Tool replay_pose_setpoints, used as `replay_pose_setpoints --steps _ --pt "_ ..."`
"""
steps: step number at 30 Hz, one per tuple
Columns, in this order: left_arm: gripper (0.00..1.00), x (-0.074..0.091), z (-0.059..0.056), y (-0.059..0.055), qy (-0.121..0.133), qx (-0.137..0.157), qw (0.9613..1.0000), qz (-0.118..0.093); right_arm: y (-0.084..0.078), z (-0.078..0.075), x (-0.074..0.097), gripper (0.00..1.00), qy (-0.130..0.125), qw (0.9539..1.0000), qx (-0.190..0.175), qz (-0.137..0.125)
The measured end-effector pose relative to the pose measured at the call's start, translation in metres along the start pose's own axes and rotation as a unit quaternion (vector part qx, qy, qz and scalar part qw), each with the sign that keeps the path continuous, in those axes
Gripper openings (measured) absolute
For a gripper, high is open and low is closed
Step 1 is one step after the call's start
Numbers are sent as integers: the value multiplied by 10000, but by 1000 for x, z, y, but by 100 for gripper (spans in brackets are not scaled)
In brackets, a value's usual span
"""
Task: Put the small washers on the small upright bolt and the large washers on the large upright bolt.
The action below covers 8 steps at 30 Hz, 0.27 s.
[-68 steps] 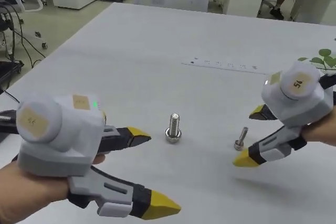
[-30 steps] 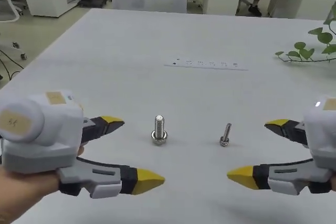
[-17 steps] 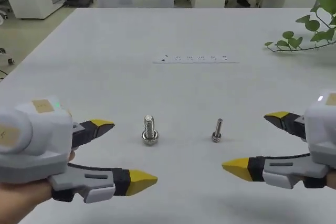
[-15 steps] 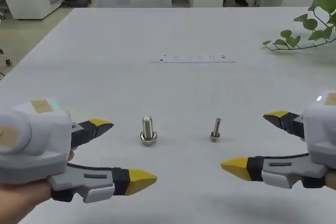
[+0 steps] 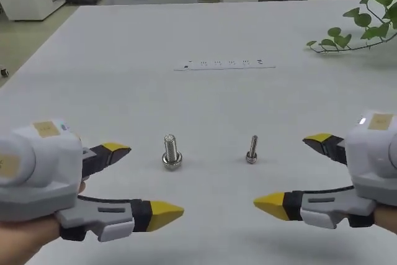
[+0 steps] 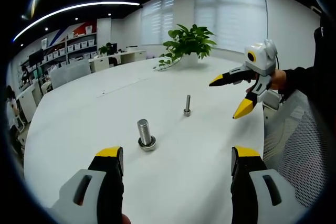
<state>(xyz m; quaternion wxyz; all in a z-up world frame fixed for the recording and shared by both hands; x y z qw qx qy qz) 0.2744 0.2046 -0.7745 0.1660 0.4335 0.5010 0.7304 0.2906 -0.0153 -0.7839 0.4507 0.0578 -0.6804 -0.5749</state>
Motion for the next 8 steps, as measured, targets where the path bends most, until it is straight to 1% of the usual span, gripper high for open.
replay_pose_setpoints --steps 8 --pt "84 1 -1 -1 0 16 10000 4 -2 2 0 88 6 10000 15 40"
Point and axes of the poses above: the centre of the closed fingertips' face, and the gripper's own axes: x roughly backward along the fingers, z roughly to its left, y roughly out of its top, the point moved 4 cm from there along x, roughly backward along the fingers, and after that the axes turned 11 degrees about -x, right-handed, at the moved point
